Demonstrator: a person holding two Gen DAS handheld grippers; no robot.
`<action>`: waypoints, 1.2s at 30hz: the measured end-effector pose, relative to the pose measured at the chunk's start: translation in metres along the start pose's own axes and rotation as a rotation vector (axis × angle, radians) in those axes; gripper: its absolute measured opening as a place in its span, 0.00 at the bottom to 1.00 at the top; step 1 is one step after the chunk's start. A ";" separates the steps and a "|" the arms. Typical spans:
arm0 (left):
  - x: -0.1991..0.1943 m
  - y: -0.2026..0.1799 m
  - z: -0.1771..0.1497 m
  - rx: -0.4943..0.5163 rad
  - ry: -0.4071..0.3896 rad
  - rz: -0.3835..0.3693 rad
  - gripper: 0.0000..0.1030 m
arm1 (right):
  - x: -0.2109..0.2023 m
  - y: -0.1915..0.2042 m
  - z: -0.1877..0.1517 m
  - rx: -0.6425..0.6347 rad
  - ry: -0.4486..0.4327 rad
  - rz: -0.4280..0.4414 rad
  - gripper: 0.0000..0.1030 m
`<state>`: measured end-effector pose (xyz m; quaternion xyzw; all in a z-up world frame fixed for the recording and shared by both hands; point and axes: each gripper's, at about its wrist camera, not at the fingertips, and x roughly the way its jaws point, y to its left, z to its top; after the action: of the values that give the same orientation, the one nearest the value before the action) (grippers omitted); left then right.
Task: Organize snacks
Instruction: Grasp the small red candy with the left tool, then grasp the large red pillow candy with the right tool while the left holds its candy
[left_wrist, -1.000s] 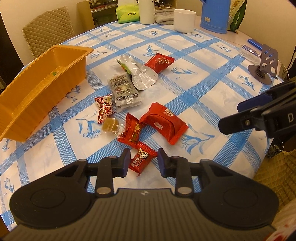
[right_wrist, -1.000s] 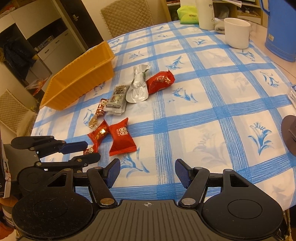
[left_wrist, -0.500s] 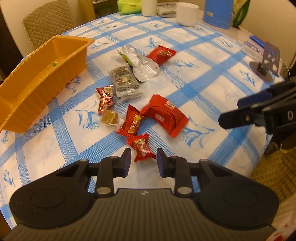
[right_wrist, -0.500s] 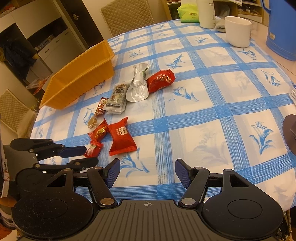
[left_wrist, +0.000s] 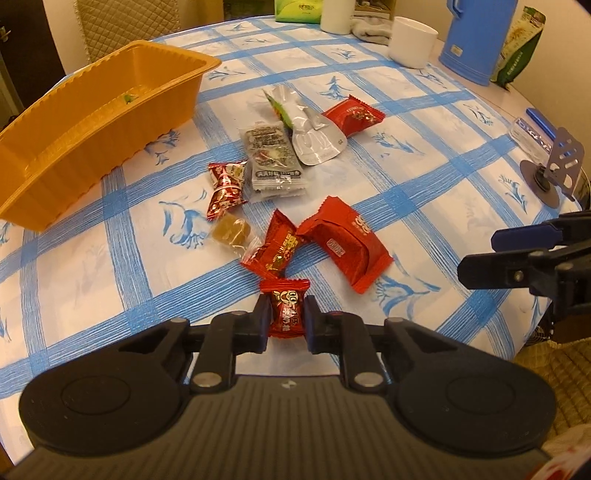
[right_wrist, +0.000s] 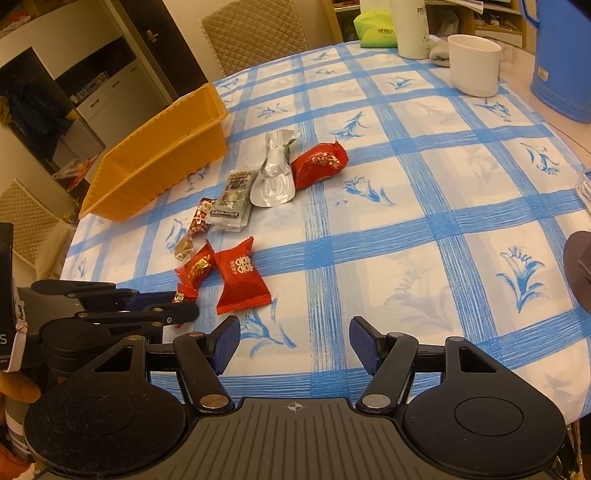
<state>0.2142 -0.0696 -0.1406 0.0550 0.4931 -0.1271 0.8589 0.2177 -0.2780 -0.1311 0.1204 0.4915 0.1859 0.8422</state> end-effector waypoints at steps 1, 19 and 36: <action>-0.001 0.001 -0.001 -0.003 -0.003 0.002 0.15 | 0.001 0.001 0.001 -0.005 0.001 0.003 0.64; -0.064 0.071 -0.028 -0.225 -0.060 0.158 0.14 | 0.055 0.037 0.030 -0.249 0.018 0.079 0.50; -0.095 0.106 -0.030 -0.310 -0.100 0.214 0.14 | 0.084 0.055 0.040 -0.333 0.069 0.056 0.25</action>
<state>0.1725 0.0542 -0.0777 -0.0321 0.4548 0.0399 0.8891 0.2794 -0.1933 -0.1563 -0.0139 0.4791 0.2920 0.8276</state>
